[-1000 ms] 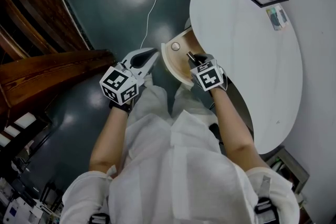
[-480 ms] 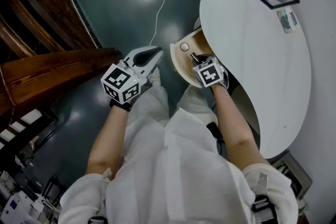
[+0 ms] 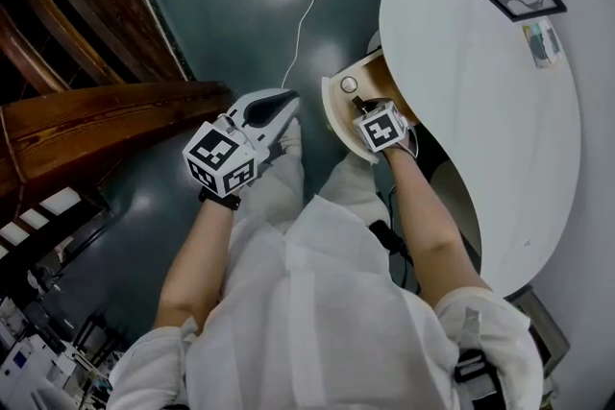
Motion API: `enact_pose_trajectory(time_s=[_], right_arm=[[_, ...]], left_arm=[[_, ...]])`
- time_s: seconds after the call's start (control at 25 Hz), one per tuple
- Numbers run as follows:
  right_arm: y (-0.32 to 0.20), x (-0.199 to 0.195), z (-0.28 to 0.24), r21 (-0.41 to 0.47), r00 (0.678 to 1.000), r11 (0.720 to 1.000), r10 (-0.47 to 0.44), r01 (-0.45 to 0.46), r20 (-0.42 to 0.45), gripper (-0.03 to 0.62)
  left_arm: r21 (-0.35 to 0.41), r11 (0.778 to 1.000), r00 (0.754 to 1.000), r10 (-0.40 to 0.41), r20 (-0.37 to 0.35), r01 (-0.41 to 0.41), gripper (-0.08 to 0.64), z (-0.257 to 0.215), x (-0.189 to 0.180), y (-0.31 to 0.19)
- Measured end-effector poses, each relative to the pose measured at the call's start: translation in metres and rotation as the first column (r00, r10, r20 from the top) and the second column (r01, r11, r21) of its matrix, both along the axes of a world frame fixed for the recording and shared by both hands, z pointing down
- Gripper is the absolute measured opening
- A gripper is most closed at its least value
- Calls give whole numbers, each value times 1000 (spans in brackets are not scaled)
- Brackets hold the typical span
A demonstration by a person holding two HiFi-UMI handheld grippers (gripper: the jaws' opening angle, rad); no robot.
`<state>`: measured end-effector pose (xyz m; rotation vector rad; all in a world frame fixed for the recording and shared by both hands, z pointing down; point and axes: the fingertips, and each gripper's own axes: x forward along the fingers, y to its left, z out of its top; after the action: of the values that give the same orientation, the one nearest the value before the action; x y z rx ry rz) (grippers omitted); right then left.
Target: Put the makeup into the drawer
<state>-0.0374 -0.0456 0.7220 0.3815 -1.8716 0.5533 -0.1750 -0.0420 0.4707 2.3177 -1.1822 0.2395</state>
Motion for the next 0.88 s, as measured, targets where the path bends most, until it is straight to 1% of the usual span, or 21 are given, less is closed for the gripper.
enact_pose_trajectory(time_s=[0.2, 0.56, 0.68, 0.88], right_arm=[[0, 6, 22, -8, 998, 999, -34, 33, -50, 93], [3, 1, 51, -36, 991, 995, -92, 89, -97, 94], [4, -1, 59, -48, 989, 994, -102, 97, -108, 94], [-7, 1, 71, -32, 986, 994, -111, 108, -126, 94]], left_arm=[[2, 1000, 1000, -14, 4, 14, 31, -1, -1, 7], [-24, 998, 998, -52, 18, 53, 31, 7, -18, 18], [-34, 998, 999, -51, 14, 51, 31, 11, -17, 19], [-43, 998, 999, -36, 9, 37, 31, 18, -14, 13]])
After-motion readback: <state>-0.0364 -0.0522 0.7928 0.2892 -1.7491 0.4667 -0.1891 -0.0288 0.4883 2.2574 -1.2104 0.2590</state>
